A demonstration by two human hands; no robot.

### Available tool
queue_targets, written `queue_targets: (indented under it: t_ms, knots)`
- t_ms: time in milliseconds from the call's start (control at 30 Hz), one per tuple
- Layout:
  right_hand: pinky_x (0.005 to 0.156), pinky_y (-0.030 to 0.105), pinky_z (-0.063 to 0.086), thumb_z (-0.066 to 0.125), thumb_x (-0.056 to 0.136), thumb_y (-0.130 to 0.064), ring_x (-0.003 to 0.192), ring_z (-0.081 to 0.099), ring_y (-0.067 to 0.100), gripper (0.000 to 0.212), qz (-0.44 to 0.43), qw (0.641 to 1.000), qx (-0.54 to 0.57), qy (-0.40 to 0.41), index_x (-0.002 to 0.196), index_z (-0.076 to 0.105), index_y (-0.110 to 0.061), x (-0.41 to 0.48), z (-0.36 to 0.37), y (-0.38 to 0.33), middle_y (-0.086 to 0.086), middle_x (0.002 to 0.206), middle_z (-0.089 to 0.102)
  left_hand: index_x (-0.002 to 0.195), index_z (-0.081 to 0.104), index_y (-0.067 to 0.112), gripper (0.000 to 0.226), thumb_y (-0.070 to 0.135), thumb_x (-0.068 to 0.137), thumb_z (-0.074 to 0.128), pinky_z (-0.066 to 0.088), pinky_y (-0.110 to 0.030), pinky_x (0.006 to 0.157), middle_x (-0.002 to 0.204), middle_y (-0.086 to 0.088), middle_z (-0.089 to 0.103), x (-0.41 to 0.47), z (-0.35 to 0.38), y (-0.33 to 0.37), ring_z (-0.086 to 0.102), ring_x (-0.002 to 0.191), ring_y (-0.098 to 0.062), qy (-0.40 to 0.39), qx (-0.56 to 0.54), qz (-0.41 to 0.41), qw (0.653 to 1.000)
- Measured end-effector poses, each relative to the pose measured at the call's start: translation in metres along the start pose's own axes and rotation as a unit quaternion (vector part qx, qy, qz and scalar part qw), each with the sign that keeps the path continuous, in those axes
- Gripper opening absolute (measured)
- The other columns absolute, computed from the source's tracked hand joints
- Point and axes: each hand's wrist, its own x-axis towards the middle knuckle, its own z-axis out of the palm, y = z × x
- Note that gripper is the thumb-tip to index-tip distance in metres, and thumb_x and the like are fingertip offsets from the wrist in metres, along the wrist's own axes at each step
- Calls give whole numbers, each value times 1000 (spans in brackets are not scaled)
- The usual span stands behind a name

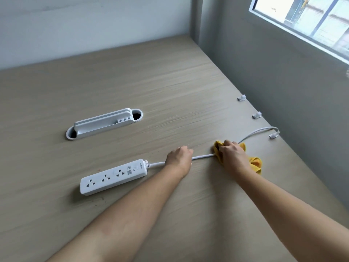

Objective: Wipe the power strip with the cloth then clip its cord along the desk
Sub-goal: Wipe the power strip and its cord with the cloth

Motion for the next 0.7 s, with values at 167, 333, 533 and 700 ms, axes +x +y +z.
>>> queue_targets:
  t_ms: [167, 333, 533, 700]
  knots:
    - [63, 39, 47, 53, 88, -16, 86, 51, 30, 18, -56, 997, 49, 15, 83, 66, -5, -10, 9, -3, 13, 90, 55, 93, 64, 11, 19, 2, 85, 50, 41, -30, 72, 107, -14, 67, 23, 1, 13, 62, 100, -34, -13, 7, -32, 999]
    - [67, 30, 37, 56, 83, -8, 87, 50, 29, 14, -11, 999, 45, 24, 87, 69, -11, 21, -5, 70, 10, 90, 56, 92, 67, 10, 20, 1, 82, 53, 42, -29, 69, 104, -15, 69, 36, 1, 15, 64, 97, -35, -40, 21, -57, 997]
    - [68, 27, 29, 52, 82, -3, 89, 54, 33, 15, 92, 992, 66, 63, 86, 67, -2, 46, -15, 98, 17, 92, 59, 89, 67, 12, 19, 0, 82, 53, 42, -30, 69, 102, -11, 70, 36, 3, 17, 64, 96, -33, -32, 26, -65, 997]
    - [75, 31, 41, 52, 85, -10, 91, 53, 31, 13, 28, 995, 86, 51, 87, 62, -2, 13, 11, 31, 17, 97, 58, 83, 68, 15, 13, 5, 81, 60, 41, -27, 67, 99, -9, 72, 36, 2, 15, 65, 96, -30, -30, 4, -74, 997]
